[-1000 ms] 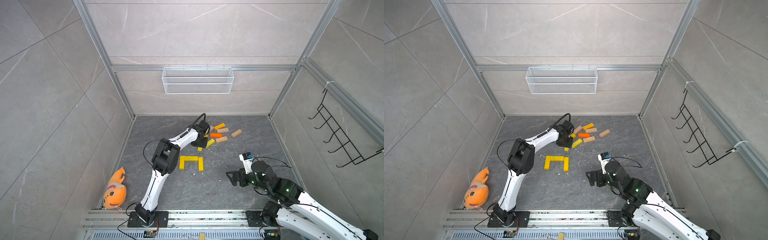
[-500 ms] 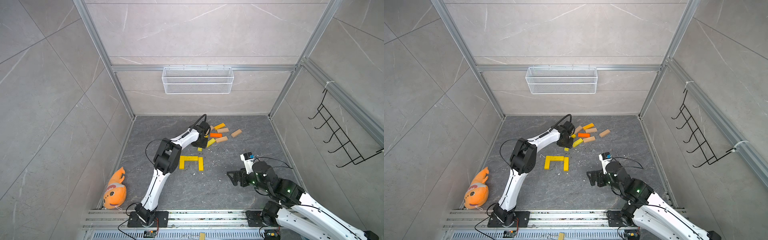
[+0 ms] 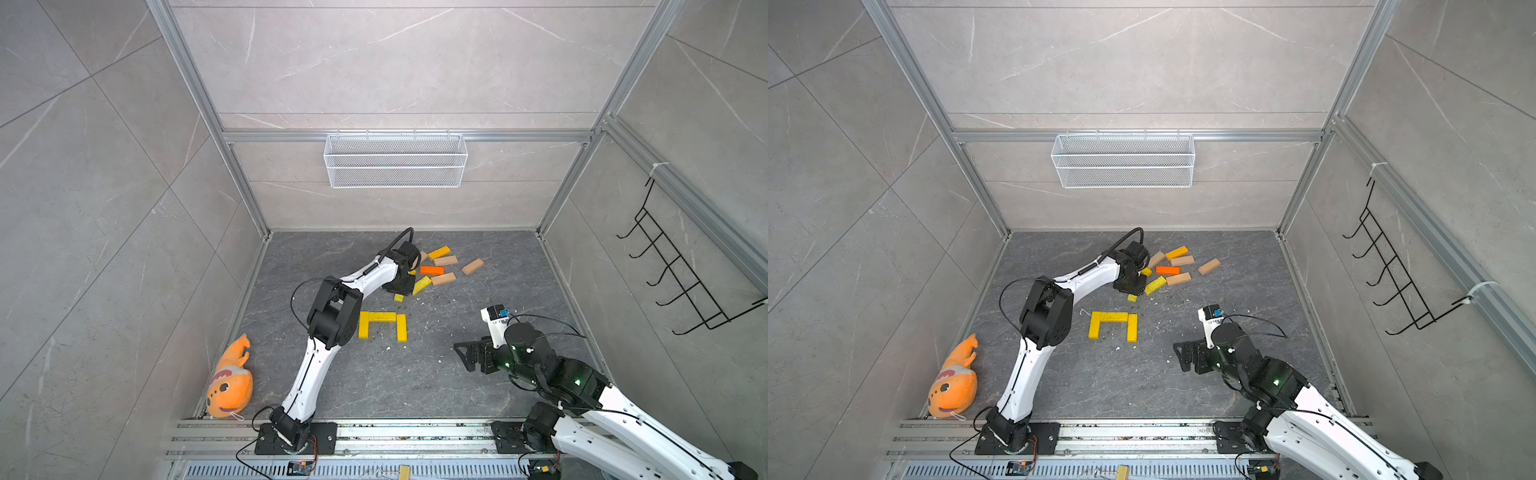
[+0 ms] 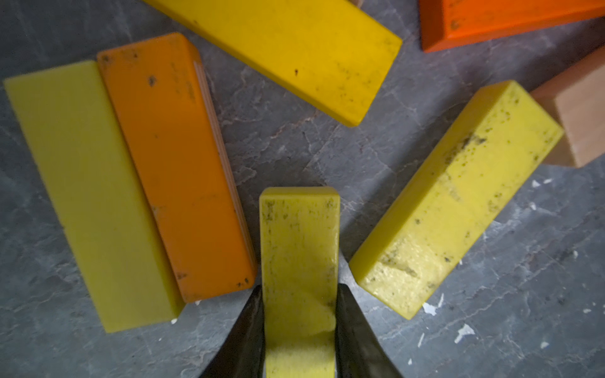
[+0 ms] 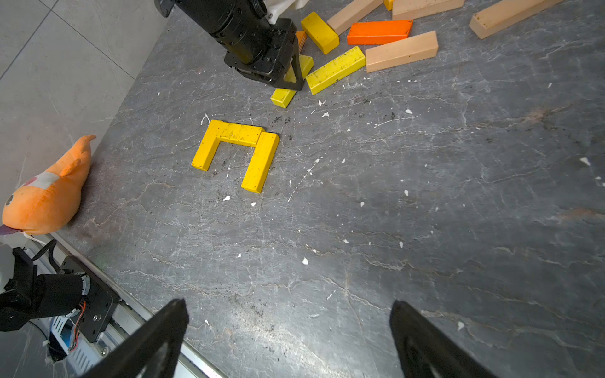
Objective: Assemble the number 8 with building blocks
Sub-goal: Pick up the building block from the center of the board.
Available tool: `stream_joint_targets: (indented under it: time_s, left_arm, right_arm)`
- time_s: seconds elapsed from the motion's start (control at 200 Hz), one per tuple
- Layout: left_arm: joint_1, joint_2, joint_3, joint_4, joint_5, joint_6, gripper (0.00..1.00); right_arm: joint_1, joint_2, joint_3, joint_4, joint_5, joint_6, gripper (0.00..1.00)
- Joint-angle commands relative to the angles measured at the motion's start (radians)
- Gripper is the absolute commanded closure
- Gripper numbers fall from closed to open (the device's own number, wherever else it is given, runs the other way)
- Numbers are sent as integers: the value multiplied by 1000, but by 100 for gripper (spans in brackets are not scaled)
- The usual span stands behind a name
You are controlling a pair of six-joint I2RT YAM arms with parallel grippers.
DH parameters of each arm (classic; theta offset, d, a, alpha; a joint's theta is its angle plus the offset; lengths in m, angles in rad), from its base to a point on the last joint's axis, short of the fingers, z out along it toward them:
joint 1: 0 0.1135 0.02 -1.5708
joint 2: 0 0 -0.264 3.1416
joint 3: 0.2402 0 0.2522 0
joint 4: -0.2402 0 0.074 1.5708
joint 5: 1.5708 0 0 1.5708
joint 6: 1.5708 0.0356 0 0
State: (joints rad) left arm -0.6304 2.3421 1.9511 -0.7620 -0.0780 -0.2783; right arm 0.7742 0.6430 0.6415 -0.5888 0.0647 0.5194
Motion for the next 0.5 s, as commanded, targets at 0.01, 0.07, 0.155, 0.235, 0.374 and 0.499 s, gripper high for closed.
stream_joint_targets:
  time_s: [0.01,0.07,0.155,0.235,0.374,0.499]
  left_arm:
    - [-20,-158,-30,-11,-3,96,71]
    - [-28,-215,-83,11,4,121,72]
    - [-37,-308,-176,41,46,163,72]
    - [-50,-398,-272,52,72,204,71]
    - [-86,-566,-479,94,97,232,72]
    - [-134,-702,-662,127,87,198,71]
  right_arm:
    - [5,-14,6,-19,8,-10,1]
    - [5,-17,10,-19,-2,-20,1]
    - [5,-13,29,-32,-19,-51,2]
    - [5,-11,49,-46,-36,-76,2]
    - [4,2,69,-51,-64,-88,2]
    - [5,22,74,-36,-83,-84,3]
